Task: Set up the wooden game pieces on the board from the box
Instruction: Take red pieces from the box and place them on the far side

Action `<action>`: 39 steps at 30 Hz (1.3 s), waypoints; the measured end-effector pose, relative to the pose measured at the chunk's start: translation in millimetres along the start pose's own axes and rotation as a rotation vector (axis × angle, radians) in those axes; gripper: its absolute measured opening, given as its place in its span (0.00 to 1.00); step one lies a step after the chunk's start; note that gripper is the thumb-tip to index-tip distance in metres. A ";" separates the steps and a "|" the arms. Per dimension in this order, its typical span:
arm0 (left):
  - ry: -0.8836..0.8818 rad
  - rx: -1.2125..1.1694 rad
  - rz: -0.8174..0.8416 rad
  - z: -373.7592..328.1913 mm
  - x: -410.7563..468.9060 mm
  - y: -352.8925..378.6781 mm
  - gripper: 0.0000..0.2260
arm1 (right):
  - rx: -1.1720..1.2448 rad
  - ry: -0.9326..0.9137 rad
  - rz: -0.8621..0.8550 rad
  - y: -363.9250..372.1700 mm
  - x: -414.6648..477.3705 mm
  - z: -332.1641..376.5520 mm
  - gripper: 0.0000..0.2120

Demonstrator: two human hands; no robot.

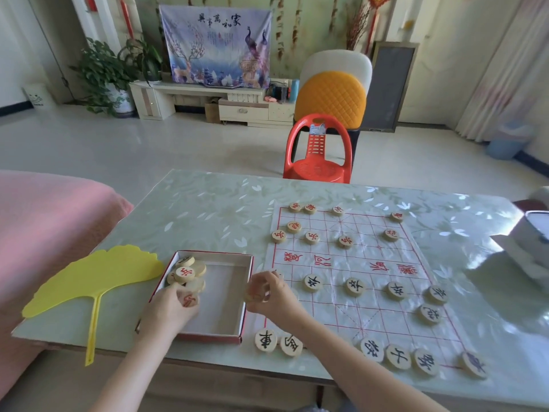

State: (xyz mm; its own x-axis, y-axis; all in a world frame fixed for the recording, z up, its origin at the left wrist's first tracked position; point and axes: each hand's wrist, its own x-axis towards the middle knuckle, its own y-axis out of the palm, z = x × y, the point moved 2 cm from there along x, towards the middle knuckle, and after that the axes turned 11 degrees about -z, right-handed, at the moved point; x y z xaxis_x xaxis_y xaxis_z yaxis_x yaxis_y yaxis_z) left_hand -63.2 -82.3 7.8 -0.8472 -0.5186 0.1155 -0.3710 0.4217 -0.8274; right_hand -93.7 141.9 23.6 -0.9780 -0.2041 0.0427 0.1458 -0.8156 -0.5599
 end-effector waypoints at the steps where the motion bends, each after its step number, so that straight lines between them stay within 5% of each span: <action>1: 0.018 -0.124 -0.002 -12.0 -2.3 -1.2 0.11 | 0.015 0.003 -0.016 -7.8 -3.1 -2.2 0.25; 6: 0.040 -0.550 0.081 -74.2 -27.0 -8.7 0.13 | 0.078 0.031 -0.099 -45.7 -14.9 -11.1 0.25; 11: -0.206 -1.029 0.424 -124.8 -52.8 3.4 0.12 | 0.151 0.053 -0.162 -84.8 -30.1 -19.1 0.25; 18: -0.164 -0.822 0.525 -175.0 -85.7 33.0 0.32 | 0.167 0.112 -0.232 -142.6 -49.3 -47.3 0.24; 23: -0.023 -0.699 0.455 -211.5 -94.5 45.6 0.23 | 0.172 0.142 -0.270 -178.4 -49.3 -66.8 0.24; 39: 0.236 -0.516 0.365 -313.6 -45.8 155.4 0.21 | 0.219 0.195 -0.341 -242.4 33.2 -171.5 0.26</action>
State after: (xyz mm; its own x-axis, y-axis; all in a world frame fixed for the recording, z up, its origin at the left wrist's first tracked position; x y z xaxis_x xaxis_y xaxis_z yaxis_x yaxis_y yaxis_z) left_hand -201.3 240.3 46.4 -0.9913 -0.1241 0.0441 -0.1301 0.8707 -0.4743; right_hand -187.0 425.7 18.9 -0.9824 0.1851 0.0257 -0.1822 -0.9181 -0.3519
